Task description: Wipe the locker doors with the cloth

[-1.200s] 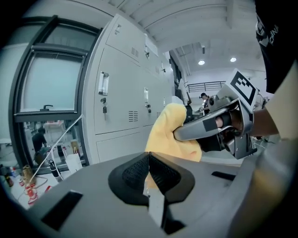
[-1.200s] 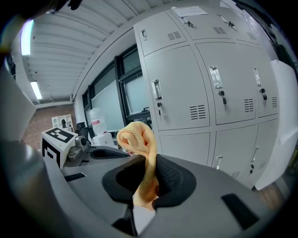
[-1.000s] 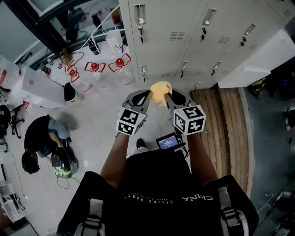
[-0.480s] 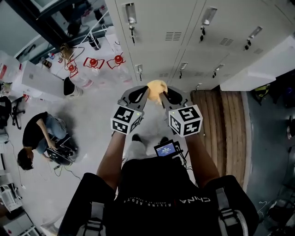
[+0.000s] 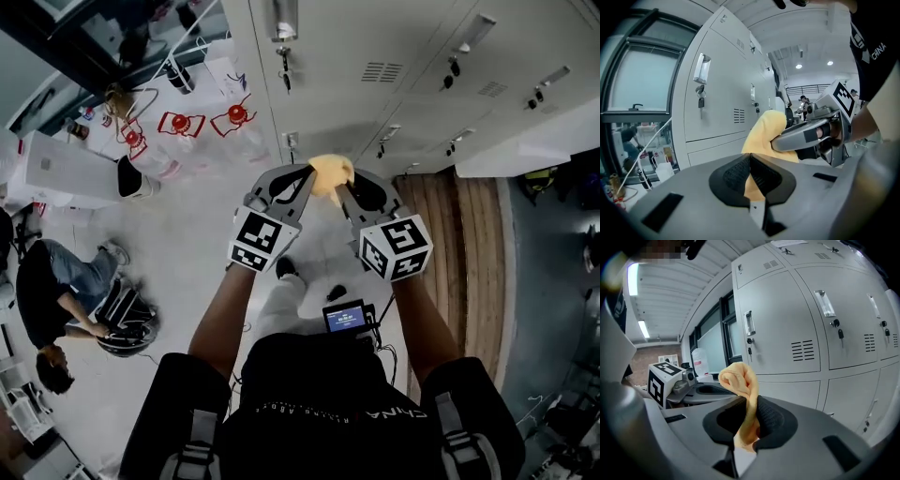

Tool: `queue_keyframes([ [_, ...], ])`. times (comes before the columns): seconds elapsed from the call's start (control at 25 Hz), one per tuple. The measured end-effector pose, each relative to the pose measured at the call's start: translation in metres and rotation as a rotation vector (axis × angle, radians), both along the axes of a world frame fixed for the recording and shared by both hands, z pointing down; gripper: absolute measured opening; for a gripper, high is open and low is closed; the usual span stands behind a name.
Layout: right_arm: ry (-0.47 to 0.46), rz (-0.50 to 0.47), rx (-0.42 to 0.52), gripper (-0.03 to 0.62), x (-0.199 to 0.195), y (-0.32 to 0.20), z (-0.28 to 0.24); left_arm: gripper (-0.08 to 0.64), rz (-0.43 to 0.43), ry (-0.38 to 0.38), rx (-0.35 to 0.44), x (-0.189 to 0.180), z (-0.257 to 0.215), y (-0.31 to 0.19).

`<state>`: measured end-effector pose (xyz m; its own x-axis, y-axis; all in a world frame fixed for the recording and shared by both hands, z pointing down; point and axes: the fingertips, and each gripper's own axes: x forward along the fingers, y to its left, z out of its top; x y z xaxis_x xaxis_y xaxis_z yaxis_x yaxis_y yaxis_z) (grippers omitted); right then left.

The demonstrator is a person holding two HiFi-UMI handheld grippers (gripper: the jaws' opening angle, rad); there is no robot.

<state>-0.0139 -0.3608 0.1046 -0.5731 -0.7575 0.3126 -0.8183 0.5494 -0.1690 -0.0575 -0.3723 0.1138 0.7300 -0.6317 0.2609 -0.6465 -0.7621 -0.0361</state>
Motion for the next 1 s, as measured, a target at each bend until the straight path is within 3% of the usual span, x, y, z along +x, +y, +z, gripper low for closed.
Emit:
queue_keyframes([
  [0.24, 0.032, -0.032, 0.012, 0.083, -0.003, -0.029, 0.039, 0.018, -0.032, 0.065, -0.013, 0.001, 0.03, -0.025],
  [0.48, 0.013, -0.057, 0.022, 0.083, 0.0, -0.046, 0.127, 0.018, -0.063, 0.118, -0.054, 0.006, 0.121, -0.042],
  [1.0, -0.042, -0.105, 0.164, 0.083, -0.018, -0.066, 0.296, 0.018, -0.059, 0.148, 0.066, 0.001, 0.289, -0.063],
])
